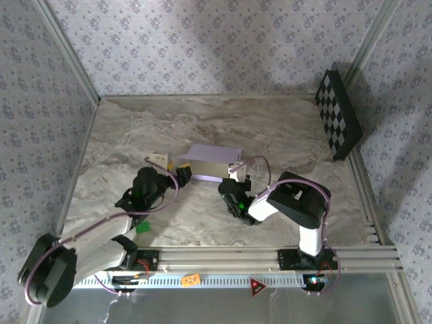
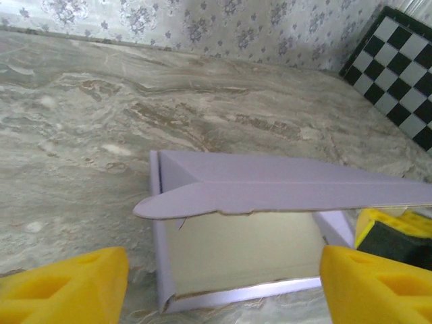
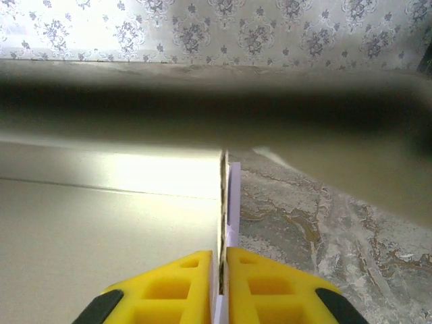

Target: Fold the paper box

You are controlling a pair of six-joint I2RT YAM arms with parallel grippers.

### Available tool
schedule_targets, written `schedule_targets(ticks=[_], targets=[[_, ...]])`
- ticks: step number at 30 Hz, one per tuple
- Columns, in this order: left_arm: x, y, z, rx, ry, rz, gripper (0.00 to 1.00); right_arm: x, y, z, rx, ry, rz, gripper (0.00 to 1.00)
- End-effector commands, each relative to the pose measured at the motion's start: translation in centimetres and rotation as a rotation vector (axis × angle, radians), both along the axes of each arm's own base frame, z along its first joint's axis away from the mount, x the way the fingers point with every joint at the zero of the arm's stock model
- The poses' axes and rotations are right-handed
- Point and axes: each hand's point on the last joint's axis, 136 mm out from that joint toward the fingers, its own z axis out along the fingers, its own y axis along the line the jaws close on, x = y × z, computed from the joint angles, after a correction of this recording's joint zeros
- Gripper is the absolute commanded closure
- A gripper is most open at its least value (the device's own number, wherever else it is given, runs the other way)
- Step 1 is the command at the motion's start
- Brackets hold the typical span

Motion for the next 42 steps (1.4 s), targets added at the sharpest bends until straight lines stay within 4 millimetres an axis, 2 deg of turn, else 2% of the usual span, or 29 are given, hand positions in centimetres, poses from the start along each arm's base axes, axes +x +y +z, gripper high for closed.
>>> schedule_targets(ticks=[1,6,8,11,15,18,23,27,32,38,42], targets=[[-0.8,1.2,0.6,0.042,0.058,0.016,0.21,0.1,-0.1,0.1,-0.010,-0.003,0.002,0.83],[-0.3,1.3,4.6,0.049,0.047,-0.003,0.19,0.0,0.1,0.0,-0.024,0.005,0.021,0.78],[0.4,1.1,5.4,0.062,0.066,-0.016,0.19,-0.1,0.2,0.0,-0.028,0.006,0.030,0.75],[1.5,-1.0,5.7,0.060,0.133,-0.138,0.23,-0.2,0.3,0.2,-0.024,0.004,0.036,0.73],[2.2,-3.8,4.5,0.068,0.276,-0.301,0.36,-0.3,0.3,0.6,-0.028,0.004,0.047,0.70],[2.5,-5.0,3.2,0.082,0.357,-0.367,0.40,-0.7,0.5,1.3,-0.022,0.001,0.074,0.67],[3.0,-5.4,1.5,0.074,0.427,-0.374,0.40,-1.8,0.5,2.0,0.002,0.017,0.108,0.59],[3.1,-5.6,1.0,0.056,0.446,-0.377,0.40,-3.7,0.7,3.1,0.023,0.046,0.157,0.56],[3.1,-5.6,0.5,0.054,0.458,-0.372,0.40,-6.1,1.1,5.2,0.009,0.101,0.238,0.53],[3.3,-5.6,0.2,0.049,0.465,-0.364,0.40,-8.5,0.3,8.1,0.099,0.250,0.302,0.51],[3.3,-5.6,-0.3,0.042,0.479,-0.357,0.40,-9.8,1.0,10.1,0.179,0.283,0.415,0.51]])
